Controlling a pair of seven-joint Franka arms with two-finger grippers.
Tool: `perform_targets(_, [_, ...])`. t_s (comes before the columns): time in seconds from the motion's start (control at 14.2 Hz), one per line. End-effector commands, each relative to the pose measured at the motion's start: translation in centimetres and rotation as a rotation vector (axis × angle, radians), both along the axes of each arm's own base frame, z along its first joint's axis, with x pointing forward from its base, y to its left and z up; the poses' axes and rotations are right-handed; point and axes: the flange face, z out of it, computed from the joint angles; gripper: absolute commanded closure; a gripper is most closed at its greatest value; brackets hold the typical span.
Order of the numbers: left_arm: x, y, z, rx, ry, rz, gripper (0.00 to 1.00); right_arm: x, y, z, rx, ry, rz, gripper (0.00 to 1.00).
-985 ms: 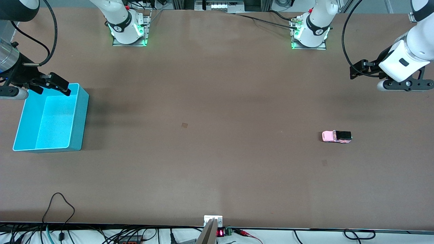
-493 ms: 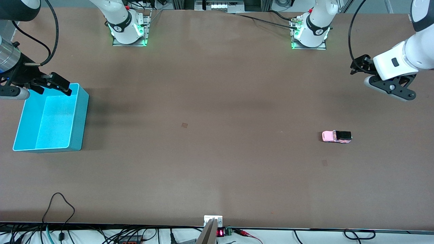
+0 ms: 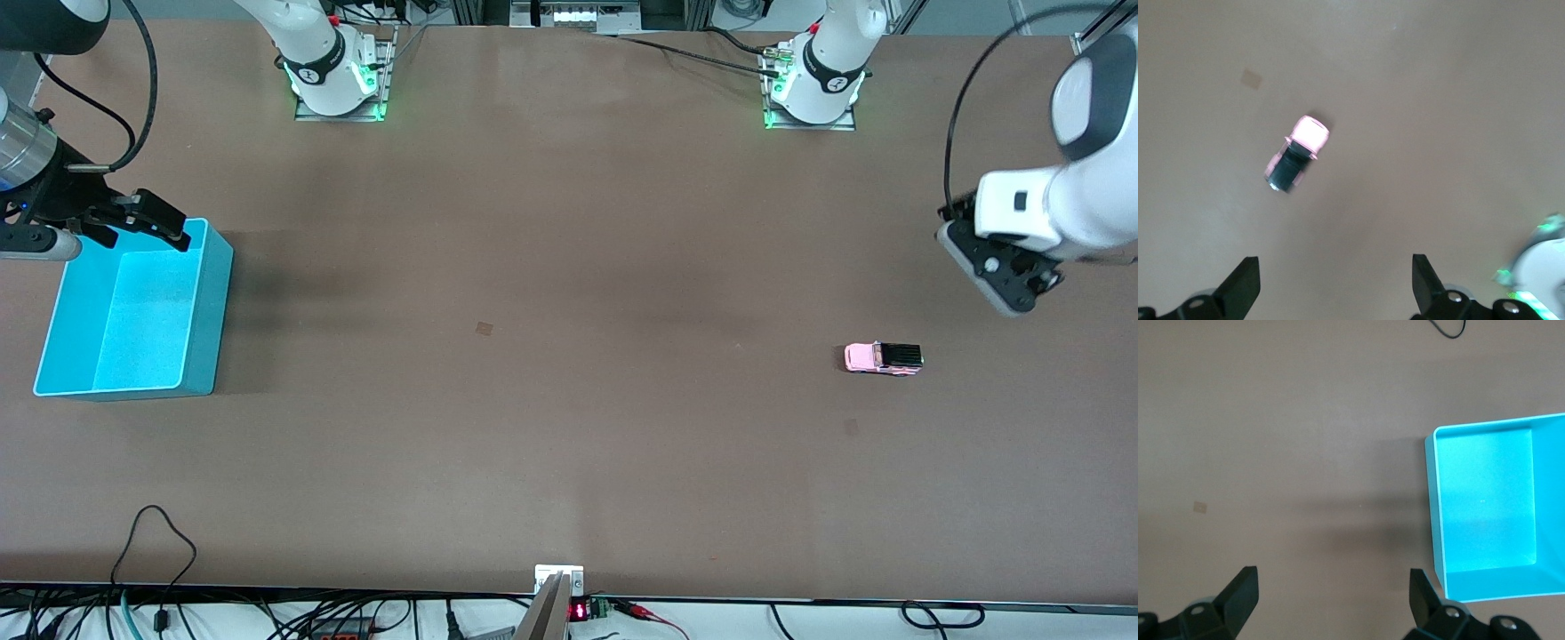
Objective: Wind and store pink jeep toy
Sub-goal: 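Lower the left gripper onto the pink jeep and close it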
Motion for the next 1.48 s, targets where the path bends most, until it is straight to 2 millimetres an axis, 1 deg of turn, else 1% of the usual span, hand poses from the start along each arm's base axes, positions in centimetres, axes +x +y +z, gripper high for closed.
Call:
perform_targets(0.0, [-0.6, 2.2, -5.2, -0.014, -0.047, -0.196, 0.00, 0.1, -0.5, 0.7, -0.017, -0.027, 0.002, 0.00])
perform_targets(0.14, [-0.3, 2.4, -10.3, -0.032, -0.054, -0.294, 0.00, 0.0, -0.5, 0.5, -0.015, -0.016, 0.002, 0.00])
perform_targets(0.21, [0.3, 2.5, -12.4, -0.038, -0.054, -0.323, 0.00, 0.0, -0.4, 0.5, -0.015, -0.015, 0.004, 0.00])
perform_targets(0.35, [1.3, 3.1, -15.9, -0.045, -0.083, -0.372, 0.00, -0.2, -0.3, 0.3, -0.016, 0.000, 0.005, 0.00])
perform_targets(0.56, [1.6, 3.5, -20.7, -0.061, -0.068, -0.425, 0.00, -0.4, -0.2, 0.5, -0.015, 0.008, 0.001, 0.00])
perform_targets(0.63, [1.8, 3.8, -21.6, -0.061, -0.082, -0.441, 0.00, -0.4, -0.2, 0.5, -0.014, 0.008, 0.000, 0.00])
perform_targets(0.91, [2.0, 3.8, -24.9, -0.066, -0.098, -0.465, 0.00, -0.4, -0.2, 0.5, -0.014, 0.008, 0.000, 0.00])
perform_targets(1.06, [2.1, 3.9, -25.4, -0.065, -0.109, -0.466, 0.01, -0.4, -0.2, 0.5, -0.014, 0.008, 0.000, 0.00])
perform_targets(1.2, [2.2, 4.0, -25.9, -0.065, -0.114, -0.466, 0.12, -0.4, -0.2, 0.5, -0.015, 0.008, 0.001, 0.00])
perform_targets(1.27, [2.2, 4.0, -26.0, -0.066, -0.112, -0.465, 0.20, -0.4, -0.2, 0.5, -0.014, 0.008, 0.000, 0.00])
perform_targets(1.34, [2.2, 4.0, -26.1, -0.066, -0.111, -0.465, 0.33, -0.4, -0.2, 0.5, -0.014, 0.008, 0.000, 0.00])
perform_targets(1.41, [2.1, 4.0, -26.1, -0.067, -0.109, -0.465, 0.50, -0.4, -0.2, 0.5, -0.014, 0.008, 0.000, 0.00])
